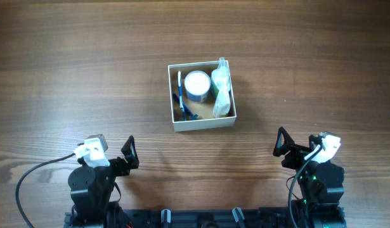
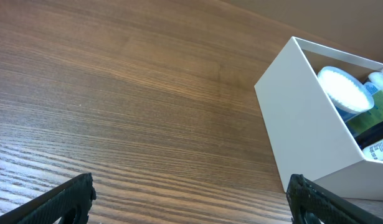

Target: Pack container

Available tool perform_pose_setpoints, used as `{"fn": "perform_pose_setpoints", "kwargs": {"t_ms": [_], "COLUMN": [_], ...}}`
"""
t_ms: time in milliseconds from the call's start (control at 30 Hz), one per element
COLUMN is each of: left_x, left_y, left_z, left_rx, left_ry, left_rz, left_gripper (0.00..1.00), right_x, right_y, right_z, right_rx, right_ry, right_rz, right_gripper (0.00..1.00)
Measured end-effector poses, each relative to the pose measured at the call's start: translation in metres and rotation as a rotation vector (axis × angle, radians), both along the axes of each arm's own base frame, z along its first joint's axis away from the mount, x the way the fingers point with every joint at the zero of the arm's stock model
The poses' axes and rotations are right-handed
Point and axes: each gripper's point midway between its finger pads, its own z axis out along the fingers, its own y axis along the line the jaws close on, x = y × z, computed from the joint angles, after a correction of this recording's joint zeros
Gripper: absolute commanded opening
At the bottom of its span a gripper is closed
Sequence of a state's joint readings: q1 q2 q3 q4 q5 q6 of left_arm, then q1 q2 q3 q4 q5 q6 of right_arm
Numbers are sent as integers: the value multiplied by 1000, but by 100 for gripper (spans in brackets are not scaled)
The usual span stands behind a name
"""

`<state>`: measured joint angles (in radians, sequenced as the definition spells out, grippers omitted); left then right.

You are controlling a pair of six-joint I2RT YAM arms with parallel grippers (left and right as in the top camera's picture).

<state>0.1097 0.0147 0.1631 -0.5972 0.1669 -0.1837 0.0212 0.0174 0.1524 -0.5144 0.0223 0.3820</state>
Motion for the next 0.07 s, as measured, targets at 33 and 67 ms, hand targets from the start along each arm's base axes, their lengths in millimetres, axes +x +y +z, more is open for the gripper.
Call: {"fn": "perform_pose_setpoints", "kwargs": {"t_ms": [33,67], "left_x": [0,0], "left_y": [0,0], "left_z": [0,0], "left_rx": [0,0], "left_ry": [0,0], "left_rz": [0,0], "left_gripper": [100,100], "right_x": [0,0], "right_y": [0,0], "right_z": [0,0], "right_rx": [0,0], "right_ry": [0,0], "right_rz": [0,0], "right_gripper": [100,100]}}
